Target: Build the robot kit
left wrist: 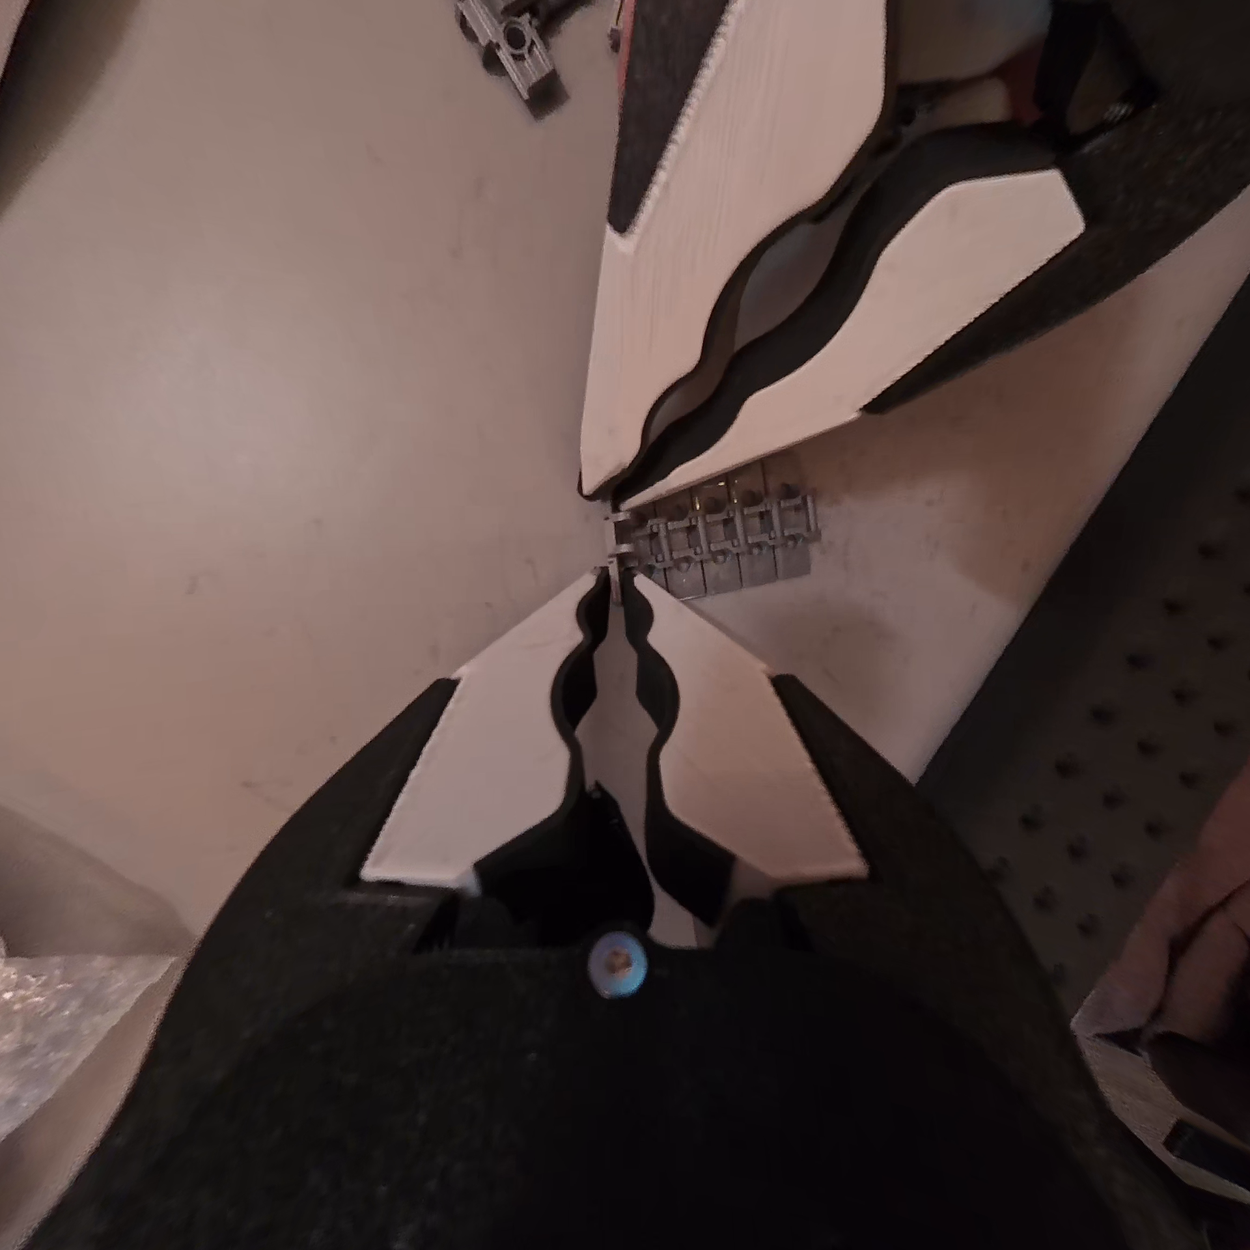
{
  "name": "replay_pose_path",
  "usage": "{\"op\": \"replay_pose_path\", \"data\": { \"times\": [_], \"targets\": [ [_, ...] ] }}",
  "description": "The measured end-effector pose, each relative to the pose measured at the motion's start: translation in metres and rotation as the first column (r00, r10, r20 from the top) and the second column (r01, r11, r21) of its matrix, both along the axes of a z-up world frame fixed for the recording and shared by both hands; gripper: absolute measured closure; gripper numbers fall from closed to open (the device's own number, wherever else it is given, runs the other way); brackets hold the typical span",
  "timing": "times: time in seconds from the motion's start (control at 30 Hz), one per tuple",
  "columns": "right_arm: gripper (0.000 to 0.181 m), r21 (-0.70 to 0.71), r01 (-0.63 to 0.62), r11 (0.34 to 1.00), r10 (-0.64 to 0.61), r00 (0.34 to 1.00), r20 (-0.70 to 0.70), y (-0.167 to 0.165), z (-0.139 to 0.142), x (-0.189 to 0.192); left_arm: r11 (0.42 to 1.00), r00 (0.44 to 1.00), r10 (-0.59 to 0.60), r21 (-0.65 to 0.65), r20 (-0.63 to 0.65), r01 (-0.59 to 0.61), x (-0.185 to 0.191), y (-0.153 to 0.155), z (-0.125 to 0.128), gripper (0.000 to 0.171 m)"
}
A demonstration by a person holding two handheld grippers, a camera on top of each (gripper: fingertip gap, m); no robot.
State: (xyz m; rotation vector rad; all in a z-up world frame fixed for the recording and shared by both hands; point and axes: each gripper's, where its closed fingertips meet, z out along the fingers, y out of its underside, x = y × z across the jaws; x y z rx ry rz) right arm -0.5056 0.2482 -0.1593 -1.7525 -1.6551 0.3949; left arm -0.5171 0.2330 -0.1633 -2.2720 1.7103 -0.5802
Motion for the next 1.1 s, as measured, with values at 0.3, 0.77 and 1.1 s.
{"op": "replay_pose_path", "data": {
  "times": [0.3, 0.77, 1.1],
  "targets": [
    [0.176, 0.014, -0.009, 1.0, 0.009, 1.0, -0.012, 0.0, 0.0, -0.003, 0.995, 0.995, 0.094, -0.033, 0.034, -0.093, -0.001, -0.002, -0.002, 0.168],
    [0.177, 0.096, -0.04, 0.995, 0.034, 0.998, 0.06, -0.003, -0.001, -0.005, 0.971, 0.96, 0.207, 0.082, 0.187, -0.225, 0.0, -0.005, -0.003, 0.168],
    [0.178, 0.191, -0.07, 0.979, 0.051, 0.994, 0.099, -0.01, -0.002, -0.007, 0.95, 0.954, 0.202, 0.192, 0.222, -0.246, -0.001, -0.012, -0.005, 0.168]
  ]
}}
